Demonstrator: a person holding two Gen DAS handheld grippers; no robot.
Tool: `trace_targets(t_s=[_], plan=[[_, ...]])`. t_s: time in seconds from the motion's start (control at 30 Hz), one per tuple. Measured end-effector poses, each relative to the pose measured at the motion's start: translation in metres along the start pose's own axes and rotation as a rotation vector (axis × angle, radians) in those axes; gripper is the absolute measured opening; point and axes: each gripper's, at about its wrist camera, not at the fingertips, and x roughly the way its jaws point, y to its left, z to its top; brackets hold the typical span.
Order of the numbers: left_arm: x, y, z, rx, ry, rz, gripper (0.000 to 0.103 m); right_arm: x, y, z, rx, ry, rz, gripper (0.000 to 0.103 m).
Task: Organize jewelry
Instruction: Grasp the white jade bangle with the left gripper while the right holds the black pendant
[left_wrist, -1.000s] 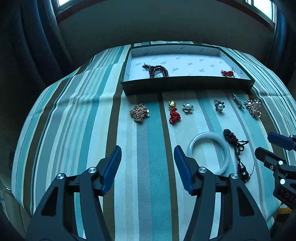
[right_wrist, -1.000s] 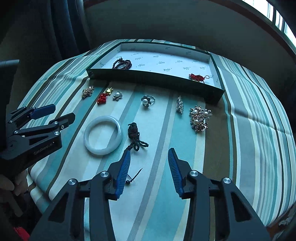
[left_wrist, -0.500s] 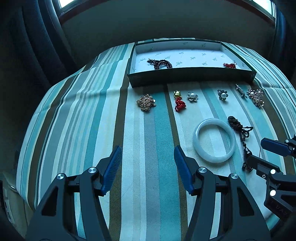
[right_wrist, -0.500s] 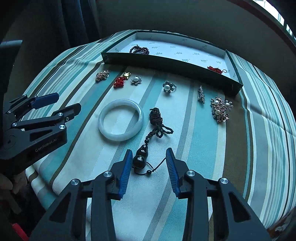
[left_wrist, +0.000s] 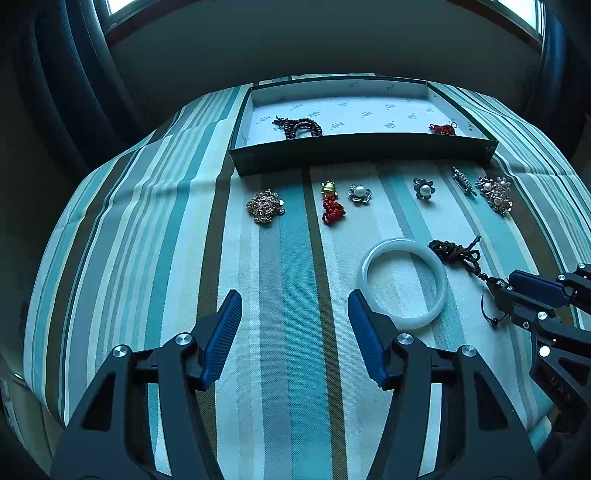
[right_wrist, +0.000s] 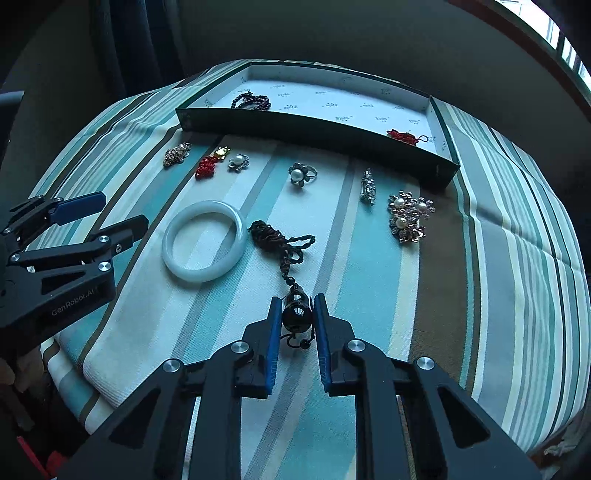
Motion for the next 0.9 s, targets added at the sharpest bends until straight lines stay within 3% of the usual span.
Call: trace_targets(t_s=[0.23, 0.4, 0.63, 0.9], plan=[[0.003, -0.019, 0.009, 0.015, -0.004, -0.059, 0.071, -0.003, -0.040, -0.001, 0.067, -0.001, -0.066, 0.018], [0.011, -0.031, 0.015, 0.031, 0.011, -0.074, 0.073, -0.004, -0.058, -0.007, 0.110, 0.006, -0.084, 0.018], [0.011, -0.046, 0.022, 0.039, -0.004, -0.145, 0.079, 0.000, -0.063, -0.007, 0.127, 0.009, -0.075, 0.018], [0.030, -0.055, 0.023, 0.061, 0.039, -0.132, 0.080, 0.005, -0.064, -0.009, 0.138, 0.019, -0.061, 0.018]])
